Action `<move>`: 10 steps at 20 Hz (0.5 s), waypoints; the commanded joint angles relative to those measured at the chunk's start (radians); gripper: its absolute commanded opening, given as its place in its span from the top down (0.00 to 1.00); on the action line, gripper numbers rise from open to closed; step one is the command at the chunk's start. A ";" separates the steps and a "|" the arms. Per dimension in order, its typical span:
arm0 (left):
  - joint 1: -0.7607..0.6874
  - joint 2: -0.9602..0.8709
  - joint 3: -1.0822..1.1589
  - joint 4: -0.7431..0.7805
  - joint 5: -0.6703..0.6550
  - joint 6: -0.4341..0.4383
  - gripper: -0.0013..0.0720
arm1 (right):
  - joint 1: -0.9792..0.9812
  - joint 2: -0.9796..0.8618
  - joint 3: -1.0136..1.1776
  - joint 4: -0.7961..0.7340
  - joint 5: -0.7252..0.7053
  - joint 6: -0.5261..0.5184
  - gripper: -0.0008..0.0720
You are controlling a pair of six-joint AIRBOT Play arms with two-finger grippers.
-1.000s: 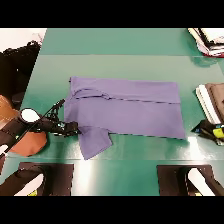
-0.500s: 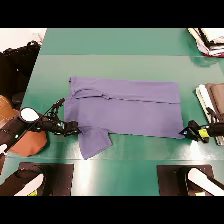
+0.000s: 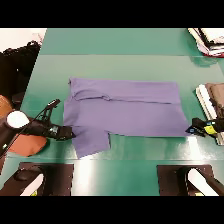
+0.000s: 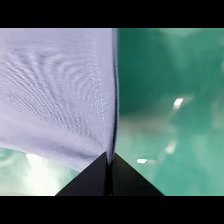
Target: Fold the shirts.
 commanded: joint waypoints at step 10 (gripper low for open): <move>0.003 -0.039 0.299 0.192 0.102 -0.007 0.95 | 0.113 -0.023 0.267 -0.086 0.045 0.041 0.97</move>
